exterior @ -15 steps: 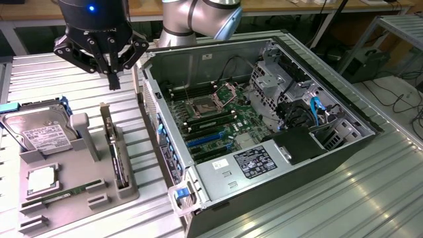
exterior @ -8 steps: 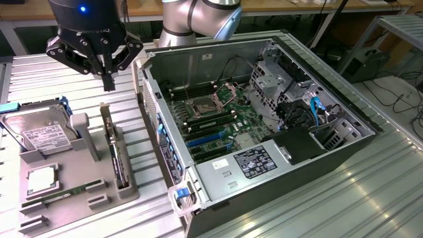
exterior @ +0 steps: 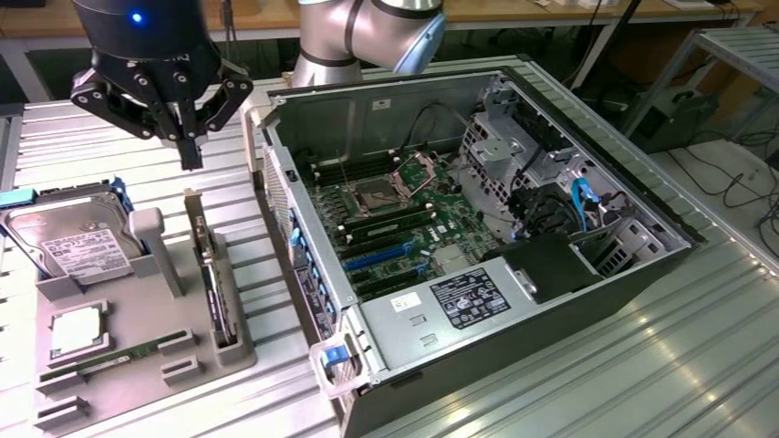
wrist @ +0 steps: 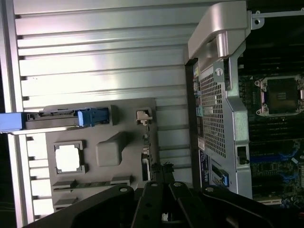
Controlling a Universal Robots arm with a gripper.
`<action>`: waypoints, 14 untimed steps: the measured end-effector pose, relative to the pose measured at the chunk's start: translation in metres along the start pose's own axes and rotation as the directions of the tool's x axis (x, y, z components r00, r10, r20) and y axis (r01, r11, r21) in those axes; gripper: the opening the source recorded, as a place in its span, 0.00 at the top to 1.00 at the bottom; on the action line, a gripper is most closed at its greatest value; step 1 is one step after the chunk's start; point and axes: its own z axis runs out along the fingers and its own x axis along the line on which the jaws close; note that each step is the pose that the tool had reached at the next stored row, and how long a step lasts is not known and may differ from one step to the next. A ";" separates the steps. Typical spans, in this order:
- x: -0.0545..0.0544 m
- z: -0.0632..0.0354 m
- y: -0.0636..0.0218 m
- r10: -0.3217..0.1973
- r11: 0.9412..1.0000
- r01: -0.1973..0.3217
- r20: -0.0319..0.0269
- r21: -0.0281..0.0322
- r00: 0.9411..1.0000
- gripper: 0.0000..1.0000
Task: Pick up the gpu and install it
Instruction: 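Reach for the gpu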
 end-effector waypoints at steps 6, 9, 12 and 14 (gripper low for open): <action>0.007 -0.0001 -0.0009 0.000 1.000 0.000 0.000 0.000 1.000 0.89; 0.010 -0.0001 -0.0013 0.000 1.000 0.000 0.000 0.000 1.000 0.89; 0.013 -0.0002 -0.0017 0.000 1.000 0.000 0.000 0.000 1.000 0.89; 0.015 -0.0002 -0.0019 0.000 1.000 0.000 0.000 0.000 1.000 0.89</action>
